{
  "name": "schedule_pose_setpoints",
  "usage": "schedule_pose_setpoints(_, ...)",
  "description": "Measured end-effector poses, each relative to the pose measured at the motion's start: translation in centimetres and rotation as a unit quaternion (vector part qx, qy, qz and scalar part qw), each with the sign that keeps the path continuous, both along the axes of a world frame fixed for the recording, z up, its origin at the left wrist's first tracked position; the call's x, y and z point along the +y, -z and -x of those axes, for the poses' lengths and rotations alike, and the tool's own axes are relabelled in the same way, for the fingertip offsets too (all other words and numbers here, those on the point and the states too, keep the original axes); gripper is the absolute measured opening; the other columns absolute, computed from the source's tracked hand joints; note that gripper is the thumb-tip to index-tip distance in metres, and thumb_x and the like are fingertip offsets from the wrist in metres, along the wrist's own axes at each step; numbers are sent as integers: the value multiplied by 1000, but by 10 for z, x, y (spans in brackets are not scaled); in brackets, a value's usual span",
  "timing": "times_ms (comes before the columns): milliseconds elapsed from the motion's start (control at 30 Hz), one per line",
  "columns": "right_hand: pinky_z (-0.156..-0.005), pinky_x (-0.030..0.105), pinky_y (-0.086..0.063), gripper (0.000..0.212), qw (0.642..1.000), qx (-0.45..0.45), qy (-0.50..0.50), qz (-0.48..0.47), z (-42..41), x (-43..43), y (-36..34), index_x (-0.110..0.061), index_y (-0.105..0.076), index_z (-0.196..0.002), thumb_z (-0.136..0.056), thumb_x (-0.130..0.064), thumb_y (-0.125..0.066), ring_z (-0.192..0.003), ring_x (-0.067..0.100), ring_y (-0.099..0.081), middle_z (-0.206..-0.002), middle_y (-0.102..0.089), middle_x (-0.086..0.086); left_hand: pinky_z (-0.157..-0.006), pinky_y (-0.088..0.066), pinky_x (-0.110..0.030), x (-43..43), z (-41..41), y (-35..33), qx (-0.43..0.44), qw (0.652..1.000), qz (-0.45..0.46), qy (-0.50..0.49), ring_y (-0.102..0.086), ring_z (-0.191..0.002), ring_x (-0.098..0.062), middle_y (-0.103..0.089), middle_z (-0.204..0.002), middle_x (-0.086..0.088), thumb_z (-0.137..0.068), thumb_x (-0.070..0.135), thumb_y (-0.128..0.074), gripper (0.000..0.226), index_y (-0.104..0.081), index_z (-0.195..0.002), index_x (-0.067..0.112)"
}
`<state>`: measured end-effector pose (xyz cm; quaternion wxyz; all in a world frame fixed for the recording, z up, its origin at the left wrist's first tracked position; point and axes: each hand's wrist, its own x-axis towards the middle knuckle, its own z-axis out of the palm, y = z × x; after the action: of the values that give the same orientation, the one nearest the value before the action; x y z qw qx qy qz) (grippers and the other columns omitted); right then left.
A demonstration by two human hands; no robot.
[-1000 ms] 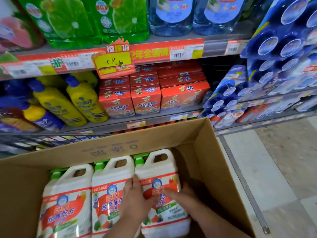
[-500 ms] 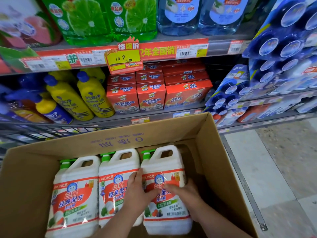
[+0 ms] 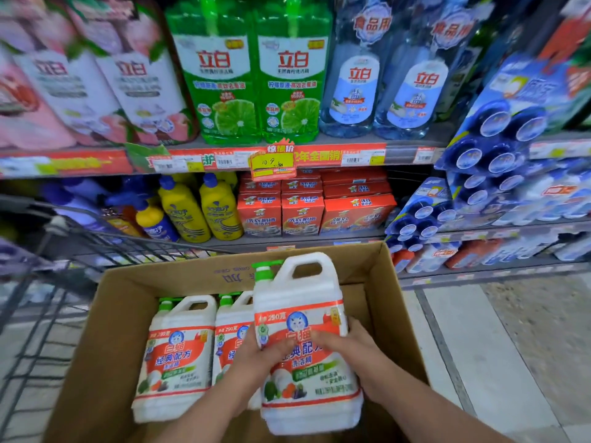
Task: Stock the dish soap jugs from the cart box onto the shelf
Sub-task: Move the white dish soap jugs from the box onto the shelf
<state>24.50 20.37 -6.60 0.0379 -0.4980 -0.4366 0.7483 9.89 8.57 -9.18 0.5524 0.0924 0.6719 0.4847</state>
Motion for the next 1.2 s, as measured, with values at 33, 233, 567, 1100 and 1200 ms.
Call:
schedule_pose_setpoints(33, -84, 50, -56, 87, 1000, 0, -5, -13, 3, 0, -7, -13, -52, -116, -41, -29, -95, -87, 29, -72, -101, -74, 11, -61, -57, -25, -3, 0, -9, 11, 1000, -11, -10, -73, -81, -15, -76, -89, 4, -57, 33, -79, 63, -55, -114, 23)
schedule_pose_setpoints(233, -85, 49, -56, 89, 993, 45, -96, -56, 31, -3, -57, -12, -59, -116, -37, -38, -93, -88, 27, -73, -101, -74, 9, -80, -57, -36, -23, 9, -67, 61, 994, -59, -66, -72, -88, -18, -74, -100, -1, -59, 38, -77, 62, -55, -114, 22)
schedule_pose_setpoints(567, -83, 52, -56, 66, 968, 124, -208, -65, 103, -40, -114, -6, -61, -113, -54, -18, -88, -85, 33, -72, -96, -74, 17, -84, -56, -47, -88, 31, -139, 117, 963, -112, -216, -70, -94, -33, -73, -104, -13, -63, 27, -77, 60, -57, -117, 11)
schedule_pose_setpoints(1100, -58, 37, -58, 55, 866, 255, -426, -62, 202, -311, -187, -11, -64, -100, -52, -22, -89, -74, 30, -73, -84, -76, 12, -56, -56, -23, -376, 35, -225, 240, 867, -127, -418, -73, -76, -20, -76, -89, -5, -71, 24, -73, 37, -64, -105, 13)
schedule_pose_setpoints(1200, -57, 35, -58, 74, 841, 273, -464, -50, 213, -390, -198, -12, -63, -106, -39, -31, -89, -76, 30, -73, -87, -76, 12, -54, -55, -22, -455, 35, -239, 261, 854, -117, -435, -74, -75, -20, -76, -88, -4, -68, 28, -75, 43, -63, -106, 14)
